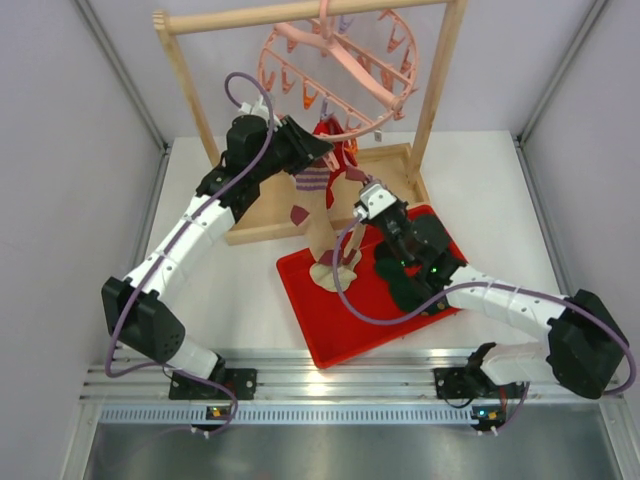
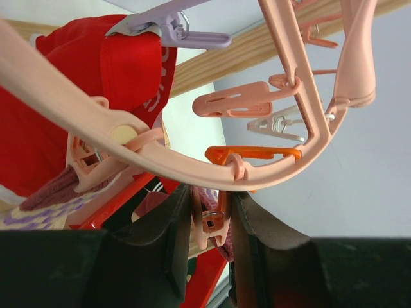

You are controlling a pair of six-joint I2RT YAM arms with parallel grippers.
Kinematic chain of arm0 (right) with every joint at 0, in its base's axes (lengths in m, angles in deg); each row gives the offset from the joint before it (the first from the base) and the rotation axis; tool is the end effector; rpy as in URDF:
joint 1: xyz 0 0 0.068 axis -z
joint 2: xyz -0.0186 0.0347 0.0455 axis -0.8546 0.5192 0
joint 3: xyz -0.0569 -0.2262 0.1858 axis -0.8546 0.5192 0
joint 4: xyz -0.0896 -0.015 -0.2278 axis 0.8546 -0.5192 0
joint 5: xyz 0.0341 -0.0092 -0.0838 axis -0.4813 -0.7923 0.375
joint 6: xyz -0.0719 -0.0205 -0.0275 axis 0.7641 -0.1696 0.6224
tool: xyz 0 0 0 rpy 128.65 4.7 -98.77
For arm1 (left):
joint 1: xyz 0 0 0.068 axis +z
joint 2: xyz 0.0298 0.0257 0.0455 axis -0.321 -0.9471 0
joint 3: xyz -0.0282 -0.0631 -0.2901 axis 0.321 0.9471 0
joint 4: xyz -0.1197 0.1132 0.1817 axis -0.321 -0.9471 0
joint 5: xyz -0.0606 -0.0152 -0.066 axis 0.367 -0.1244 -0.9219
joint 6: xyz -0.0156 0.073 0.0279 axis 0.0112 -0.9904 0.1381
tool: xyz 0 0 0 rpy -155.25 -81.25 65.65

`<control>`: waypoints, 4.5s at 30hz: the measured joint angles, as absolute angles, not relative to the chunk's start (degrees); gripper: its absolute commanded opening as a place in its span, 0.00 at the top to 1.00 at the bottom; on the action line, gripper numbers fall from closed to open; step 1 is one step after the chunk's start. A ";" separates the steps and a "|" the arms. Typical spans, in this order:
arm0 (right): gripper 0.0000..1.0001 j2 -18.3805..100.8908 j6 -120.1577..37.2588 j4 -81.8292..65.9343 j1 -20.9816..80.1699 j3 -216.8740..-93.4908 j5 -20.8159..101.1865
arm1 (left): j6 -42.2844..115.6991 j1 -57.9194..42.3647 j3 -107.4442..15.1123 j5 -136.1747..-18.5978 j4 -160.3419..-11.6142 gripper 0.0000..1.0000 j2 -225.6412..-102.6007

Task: Clip the socks to the hanger
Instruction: Clamp the sock onto the hanger.

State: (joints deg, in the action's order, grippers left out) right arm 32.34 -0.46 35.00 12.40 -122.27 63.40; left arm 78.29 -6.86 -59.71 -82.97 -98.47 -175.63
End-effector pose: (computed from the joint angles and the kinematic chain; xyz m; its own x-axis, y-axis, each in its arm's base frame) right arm 0.2173 0.2008 0.3614 0.4175 -0.3464 -0.8401 -0.3401 0.7978 -0.4979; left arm 0.3275 -0.1749 0.4302 -0.6134 -0.5679 -0.5489 0.2332 0.5337 -0.8129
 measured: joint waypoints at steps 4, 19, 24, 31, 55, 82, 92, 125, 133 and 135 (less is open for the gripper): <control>1.00 33.80 -0.13 35.96 11.54 -122.40 64.89 | 79.96 -6.88 -59.73 -80.55 -99.37 1.00 -175.63; 1.00 37.30 1.64 38.76 9.62 -124.74 70.35 | 86.29 -7.08 -60.23 -76.13 -102.65 1.00 -175.61; 1.00 38.76 1.79 39.56 9.58 -126.75 70.61 | 86.62 -7.08 -60.23 -76.22 -102.71 1.00 -175.61; 1.00 39.59 1.83 40.00 9.09 -127.36 70.63 | 87.26 -7.10 -60.17 -76.90 -102.67 1.00 -175.61; 1.00 42.85 5.40 46.45 8.48 -129.46 74.70 | 90.25 -7.08 -59.29 -78.25 -101.73 1.00 -175.61; 1.00 42.06 4.57 49.18 7.11 -126.79 79.62 | 101.57 -7.08 -54.33 -79.65 -96.22 1.00 -174.69; 1.00 42.17 4.78 50.65 7.08 -126.81 79.99 | 103.08 -7.08 -54.11 -80.24 -95.87 1.00 -174.69; 1.00 46.45 6.20 54.36 6.80 -129.94 77.98 | 106.32 -6.93 -52.06 -82.82 -92.68 1.00 -174.69; 1.00 47.42 5.70 54.38 6.80 -131.12 77.58 | 106.84 -6.91 -51.75 -83.28 -92.11 0.94 -174.69; 1.00 47.42 5.68 54.38 6.80 -131.10 77.58 | 106.84 -6.91 -51.71 -83.28 -92.01 0.89 -174.69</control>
State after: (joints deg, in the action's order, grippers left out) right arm 47.42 5.68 54.38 6.80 -131.10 77.58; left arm 106.84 -6.91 -51.71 -83.28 -92.01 -174.69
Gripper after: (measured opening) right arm 0.015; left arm 0.327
